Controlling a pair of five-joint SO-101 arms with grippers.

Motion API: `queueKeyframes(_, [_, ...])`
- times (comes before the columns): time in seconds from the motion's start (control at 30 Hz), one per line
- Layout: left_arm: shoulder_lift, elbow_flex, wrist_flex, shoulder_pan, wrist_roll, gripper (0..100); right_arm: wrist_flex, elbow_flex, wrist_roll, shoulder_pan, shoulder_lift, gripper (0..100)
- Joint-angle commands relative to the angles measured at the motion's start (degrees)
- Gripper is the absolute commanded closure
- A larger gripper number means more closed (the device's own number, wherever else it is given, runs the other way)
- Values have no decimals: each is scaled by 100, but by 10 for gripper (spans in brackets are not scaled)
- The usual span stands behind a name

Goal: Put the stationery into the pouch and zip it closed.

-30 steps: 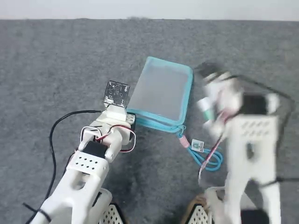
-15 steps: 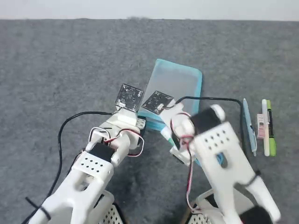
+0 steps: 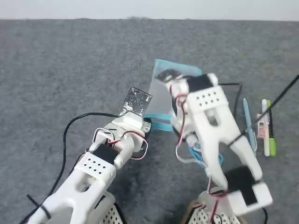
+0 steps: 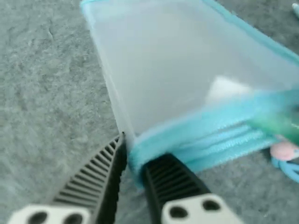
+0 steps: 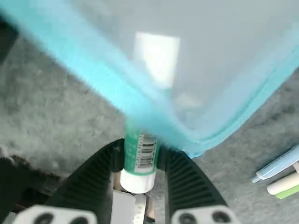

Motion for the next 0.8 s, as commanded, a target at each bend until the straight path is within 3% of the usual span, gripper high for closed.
queueKeyframes(0.0, [18,-251,-211,264,-220,988,251,-1108,-325,233,426,992])
queueKeyframes(0.23, [18,-154,-237,484,-334,988,321,-2145,-862,418,1033,972])
queueKeyframes(0.47, [18,-154,-246,378,-325,988,330,-2163,-703,400,1033,716])
queueKeyframes(0.77, [18,-171,-255,185,-325,988,330,-2171,-624,400,857,714])
